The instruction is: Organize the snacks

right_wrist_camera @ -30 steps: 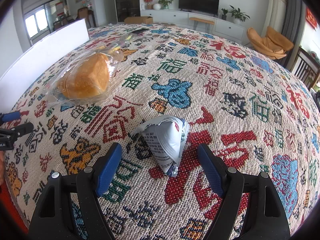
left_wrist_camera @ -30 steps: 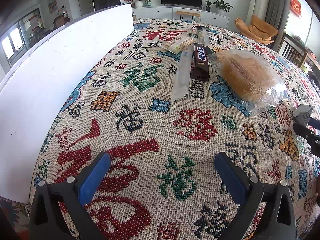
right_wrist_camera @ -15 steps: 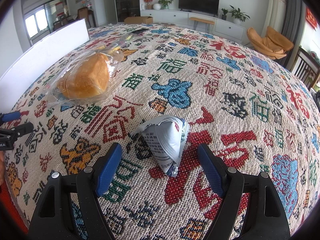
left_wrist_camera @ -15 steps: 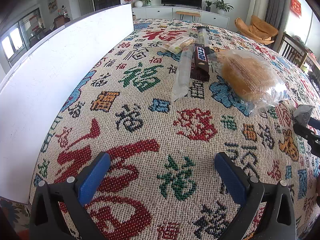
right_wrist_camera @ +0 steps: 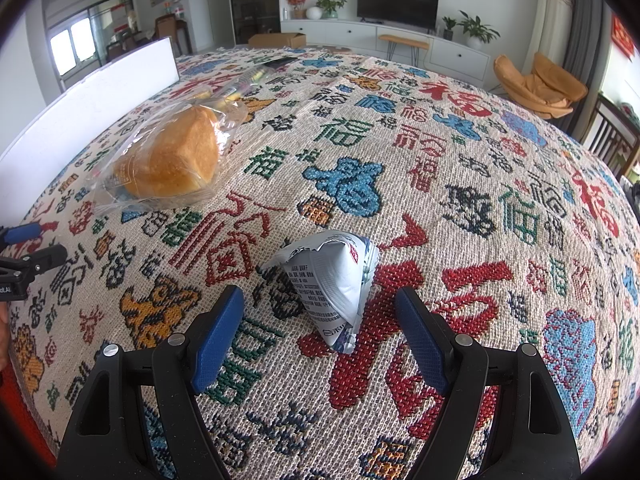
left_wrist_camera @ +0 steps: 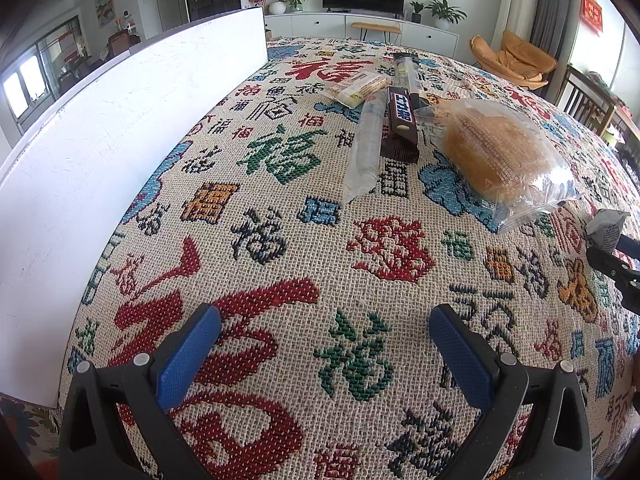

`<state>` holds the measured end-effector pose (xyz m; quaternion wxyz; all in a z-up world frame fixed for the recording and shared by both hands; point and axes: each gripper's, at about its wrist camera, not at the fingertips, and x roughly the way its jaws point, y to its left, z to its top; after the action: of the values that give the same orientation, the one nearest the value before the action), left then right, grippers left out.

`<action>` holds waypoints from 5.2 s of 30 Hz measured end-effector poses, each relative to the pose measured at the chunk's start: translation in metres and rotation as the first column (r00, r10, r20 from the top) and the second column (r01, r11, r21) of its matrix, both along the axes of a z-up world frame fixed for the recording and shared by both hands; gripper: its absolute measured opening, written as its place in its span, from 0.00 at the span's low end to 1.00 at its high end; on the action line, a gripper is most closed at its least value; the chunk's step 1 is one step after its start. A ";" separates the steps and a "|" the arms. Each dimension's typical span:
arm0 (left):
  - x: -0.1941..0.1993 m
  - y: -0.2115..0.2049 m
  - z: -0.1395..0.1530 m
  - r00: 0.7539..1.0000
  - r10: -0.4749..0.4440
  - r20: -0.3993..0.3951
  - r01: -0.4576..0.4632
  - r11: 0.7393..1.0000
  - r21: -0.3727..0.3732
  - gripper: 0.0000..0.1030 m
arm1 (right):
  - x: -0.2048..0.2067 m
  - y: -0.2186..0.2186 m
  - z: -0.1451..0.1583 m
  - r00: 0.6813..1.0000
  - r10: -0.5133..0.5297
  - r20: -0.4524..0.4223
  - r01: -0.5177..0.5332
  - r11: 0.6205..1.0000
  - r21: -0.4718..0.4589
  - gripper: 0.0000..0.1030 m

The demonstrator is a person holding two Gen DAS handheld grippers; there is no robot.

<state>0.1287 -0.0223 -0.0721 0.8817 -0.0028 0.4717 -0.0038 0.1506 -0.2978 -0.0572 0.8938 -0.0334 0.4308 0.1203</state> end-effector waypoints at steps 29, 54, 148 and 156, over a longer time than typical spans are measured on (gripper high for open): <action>0.000 0.000 0.000 1.000 0.000 0.000 0.000 1.000 0.000 1.00 | 0.000 0.000 0.000 1.000 0.000 0.000 0.000 1.000 0.000 0.78; -0.006 0.053 0.010 0.995 0.098 0.022 -0.084 0.934 -0.348 1.00 | 0.000 0.000 -0.001 1.000 0.001 0.000 -0.001 1.000 -0.001 0.78; -0.026 0.315 0.114 0.843 0.519 0.139 -0.481 0.844 -0.235 0.79 | 0.053 0.416 0.141 0.811 0.585 0.019 -0.505 0.683 0.527 0.62; -0.041 0.193 0.123 0.944 0.254 0.209 -0.185 0.935 -0.303 0.87 | 0.032 0.250 0.116 0.919 0.356 0.172 -0.386 0.901 0.197 0.67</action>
<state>0.0874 0.1709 0.0505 0.9186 -0.1798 0.3508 0.0286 0.1830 -0.0479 0.0589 0.8788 -0.0204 0.3399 0.3344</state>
